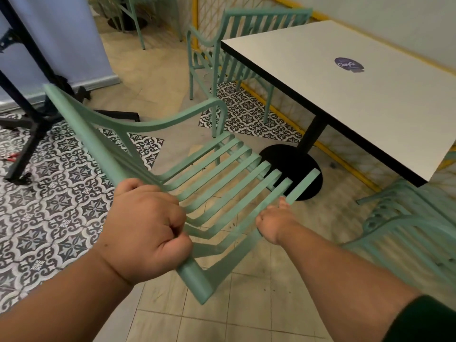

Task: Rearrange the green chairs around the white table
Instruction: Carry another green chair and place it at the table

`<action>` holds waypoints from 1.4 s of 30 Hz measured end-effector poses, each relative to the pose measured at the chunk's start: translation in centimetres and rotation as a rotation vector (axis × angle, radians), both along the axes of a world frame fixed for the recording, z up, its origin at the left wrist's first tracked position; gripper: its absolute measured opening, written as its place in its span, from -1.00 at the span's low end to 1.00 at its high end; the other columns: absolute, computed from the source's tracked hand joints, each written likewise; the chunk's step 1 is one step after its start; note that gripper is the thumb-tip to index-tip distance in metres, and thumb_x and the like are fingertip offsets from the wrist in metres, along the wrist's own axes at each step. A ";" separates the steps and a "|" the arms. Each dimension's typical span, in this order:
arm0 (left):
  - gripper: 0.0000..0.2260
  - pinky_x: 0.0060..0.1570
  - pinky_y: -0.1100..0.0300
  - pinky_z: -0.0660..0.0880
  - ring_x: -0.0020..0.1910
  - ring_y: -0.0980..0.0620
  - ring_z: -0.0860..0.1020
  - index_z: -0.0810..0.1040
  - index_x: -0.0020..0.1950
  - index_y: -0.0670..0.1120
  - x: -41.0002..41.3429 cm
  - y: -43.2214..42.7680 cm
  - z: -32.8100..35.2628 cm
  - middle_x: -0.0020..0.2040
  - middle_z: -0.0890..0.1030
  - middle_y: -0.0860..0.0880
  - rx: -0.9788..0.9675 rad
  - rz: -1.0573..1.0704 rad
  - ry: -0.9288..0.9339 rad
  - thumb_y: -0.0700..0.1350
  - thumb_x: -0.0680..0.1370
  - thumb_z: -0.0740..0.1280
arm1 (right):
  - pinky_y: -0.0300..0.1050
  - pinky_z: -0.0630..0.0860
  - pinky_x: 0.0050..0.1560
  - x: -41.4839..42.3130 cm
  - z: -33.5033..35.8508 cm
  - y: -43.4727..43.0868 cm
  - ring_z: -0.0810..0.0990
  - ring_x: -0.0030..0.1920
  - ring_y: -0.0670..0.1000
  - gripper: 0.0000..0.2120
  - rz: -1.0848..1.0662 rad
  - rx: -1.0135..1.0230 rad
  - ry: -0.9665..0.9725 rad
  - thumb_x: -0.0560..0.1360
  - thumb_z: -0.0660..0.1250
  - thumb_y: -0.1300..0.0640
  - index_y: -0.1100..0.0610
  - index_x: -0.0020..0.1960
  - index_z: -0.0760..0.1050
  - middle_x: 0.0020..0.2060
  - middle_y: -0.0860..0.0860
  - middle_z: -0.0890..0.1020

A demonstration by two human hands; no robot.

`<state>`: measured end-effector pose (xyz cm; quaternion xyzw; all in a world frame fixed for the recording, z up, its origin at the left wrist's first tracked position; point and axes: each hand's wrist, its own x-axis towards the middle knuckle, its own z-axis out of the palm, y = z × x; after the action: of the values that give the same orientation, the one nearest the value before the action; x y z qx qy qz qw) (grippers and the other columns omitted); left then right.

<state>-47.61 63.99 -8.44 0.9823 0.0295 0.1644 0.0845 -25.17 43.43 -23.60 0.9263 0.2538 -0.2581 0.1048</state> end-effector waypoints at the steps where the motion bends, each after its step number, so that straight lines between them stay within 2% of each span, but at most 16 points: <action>1: -0.76 -0.14 -0.01 0.27 -0.43 -0.01 0.37 0.33 -0.49 -0.03 0.0 0.3 0.2 -0.49 0.34 0.07 0.001 -0.015 0.010 0.09 0.26 0.24 | 0.24 -0.13 0.60 -0.3 0.2 0.1 -0.18 0.59 0.38 -0.47 -0.002 0.000 0.006 0.67 -0.10 0.02 0.15 0.55 0.31 0.57 0.19 0.24; 5: -0.77 -0.14 -0.01 0.28 -0.43 -0.01 0.37 0.29 -0.48 0.00 -0.1 1.7 0.5 -0.48 0.34 0.08 0.003 -0.069 0.038 0.10 0.27 0.23 | 0.33 -0.09 0.57 -1.4 0.3 0.4 -0.11 0.56 0.46 -0.52 -0.076 0.038 0.046 0.66 -0.04 0.14 0.19 0.53 0.31 0.53 0.23 0.29; 11: -0.75 -0.12 -0.05 0.32 -0.42 -0.03 0.38 0.33 -0.50 -0.04 0.3 2.8 0.8 -0.48 0.36 0.06 0.013 -0.092 0.066 0.10 0.27 0.21 | 0.32 -0.10 0.58 -2.1 0.4 0.6 -0.11 0.57 0.45 -0.53 -0.100 0.014 0.030 0.66 -0.03 0.14 0.15 0.53 0.31 0.55 0.22 0.26; 17: -0.76 -0.11 -0.05 0.33 -0.42 -0.04 0.37 0.32 -0.50 -0.05 0.4 2.8 0.5 -0.49 0.34 0.05 -0.013 -0.064 0.059 0.08 0.24 0.21 | 0.25 -0.14 0.59 -2.2 0.8 0.5 -0.21 0.58 0.39 -0.49 -0.083 0.012 0.065 0.67 -0.11 0.05 0.08 0.54 0.34 0.56 0.19 0.25; 20: -0.77 -0.11 -0.03 0.34 -0.40 -0.03 0.36 0.33 -0.49 -0.06 0.3 2.8 0.6 -0.48 0.34 0.05 -0.038 -0.040 0.069 0.09 0.23 0.21 | 0.21 -0.20 0.58 -2.6 1.4 -0.2 -0.27 0.59 0.31 -0.49 -0.081 0.126 0.137 0.70 -0.12 -0.07 0.03 0.53 0.35 0.58 0.13 0.23; 22: -0.79 -0.09 -0.04 0.36 -0.35 -0.02 0.36 0.38 -0.45 -0.03 0.1 2.7 0.7 -0.43 0.36 0.07 -0.061 -0.024 0.082 0.09 0.23 0.21 | 0.17 -0.18 0.57 -3.7 2.3 -0.9 -0.29 0.60 0.23 -0.47 -0.111 0.225 0.229 0.70 -0.06 -0.17 0.03 0.57 0.29 0.64 0.08 0.11; 24: -0.81 0.04 -0.07 0.40 -0.19 -0.03 0.43 0.53 -0.30 0.04 -0.2 2.4 1.0 -0.28 0.47 0.11 -0.091 0.020 0.109 0.10 0.27 0.21 | 0.11 -0.05 0.57 -5.8 4.5 -1.3 -0.14 0.63 0.16 -0.46 -0.185 0.316 0.350 0.69 0.01 -0.20 0.02 0.58 0.27 0.64 0.05 0.07; 26: -0.56 0.38 -0.14 0.31 0.23 -0.13 0.47 0.64 0.13 0.05 -0.4 1.7 1.5 0.12 0.60 0.01 -0.090 0.113 0.231 0.10 0.34 0.19 | -0.04 0.18 0.45 -8.6 7.5 -1.2 0.20 0.57 0.10 -0.49 -0.262 0.401 0.416 0.68 0.05 -0.20 0.00 0.53 0.35 0.58 0.05 0.27; 27: -0.43 0.51 -0.14 0.14 0.46 -0.19 0.33 0.52 0.39 -0.01 -0.6 1.3 2.1 0.39 0.51 -0.08 -0.098 0.182 0.335 0.10 0.41 0.17 | -0.10 0.24 0.36 -9.7 9.4 -1.1 0.32 0.51 0.07 -0.52 -0.268 0.433 0.414 0.68 0.06 -0.19 0.00 0.50 0.39 0.53 0.04 0.37; 28: -0.35 0.57 -0.11 -0.05 0.60 -0.19 0.11 0.31 0.58 -0.07 -1.1 0.7 3.0 0.59 0.28 -0.14 -0.125 0.236 0.454 0.10 0.50 0.13 | -0.12 0.28 0.32 -11.0 11.5 -1.0 0.38 0.45 0.07 -0.53 -0.266 0.457 0.391 0.68 0.06 -0.17 0.01 0.48 0.41 0.48 0.03 0.43; 30: -0.36 0.54 -0.02 -0.24 0.63 -0.15 -0.15 -0.02 0.66 -0.15 -1.8 -0.8 5.1 0.67 -0.05 -0.17 -0.191 0.258 0.620 0.09 0.64 0.05 | -0.05 0.33 0.34 -12.8 16.3 -1.1 0.42 0.41 0.08 -0.53 -0.244 0.508 0.317 0.68 0.04 -0.17 0.02 0.47 0.40 0.45 0.05 0.46; 32: -0.44 0.57 0.02 -0.09 0.63 -0.18 0.00 0.12 0.63 -0.18 -2.8 -2.2 7.7 0.64 0.13 -0.19 -0.300 0.227 0.684 0.06 0.69 0.06 | 0.00 0.29 0.42 -14.1 21.2 -1.4 0.36 0.47 0.09 -0.49 -0.233 0.563 0.259 0.67 0.04 -0.19 -0.01 0.55 0.30 0.51 0.04 0.39; 35: -0.61 0.37 0.00 0.40 0.34 -0.09 0.49 0.51 0.43 -0.05 -4.4 -3.1 12.7 0.33 0.57 -0.11 -0.462 0.303 0.389 0.02 0.64 0.18 | 0.05 0.31 0.41 -15.2 27.9 -2.4 0.36 0.47 0.11 -0.45 -0.137 0.624 0.113 0.66 0.07 -0.21 -0.02 0.58 0.24 0.51 0.05 0.37; 38: -0.59 0.34 -0.06 0.42 0.31 -0.10 0.50 0.51 0.43 0.01 -5.5 -2.9 17.1 0.33 0.59 -0.08 -0.431 0.327 0.176 0.08 0.63 0.16 | 0.10 0.47 0.29 -15.5 33.2 -3.6 0.51 0.31 0.15 -0.50 -0.010 0.663 -0.055 0.63 0.11 -0.20 0.01 0.49 0.37 0.35 0.10 0.52; 40: -0.58 0.41 -0.09 0.37 0.40 -0.13 0.45 0.45 0.49 0.00 -6.0 -2.5 19.2 0.41 0.53 -0.10 -0.433 0.339 0.174 0.05 0.65 0.19 | 0.13 0.52 0.22 -15.5 35.7 -4.4 0.55 0.22 0.16 -0.52 0.039 0.695 -0.118 0.61 0.14 -0.21 0.03 0.41 0.45 0.24 0.10 0.58; 42: -0.56 0.44 -0.10 0.34 0.45 -0.12 0.41 0.40 0.53 -0.02 -6.7 -2.2 20.7 0.47 0.49 -0.09 -0.397 0.339 0.208 0.04 0.66 0.20 | 0.11 0.48 0.27 -15.6 37.3 -5.3 0.53 0.27 0.15 -0.48 0.050 0.707 -0.144 0.62 0.17 -0.19 0.08 0.46 0.42 0.28 0.11 0.57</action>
<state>-54.34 61.76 12.23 0.9392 0.2337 0.0655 0.2431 -40.82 38.16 13.73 0.9145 0.3419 -0.0859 -0.1984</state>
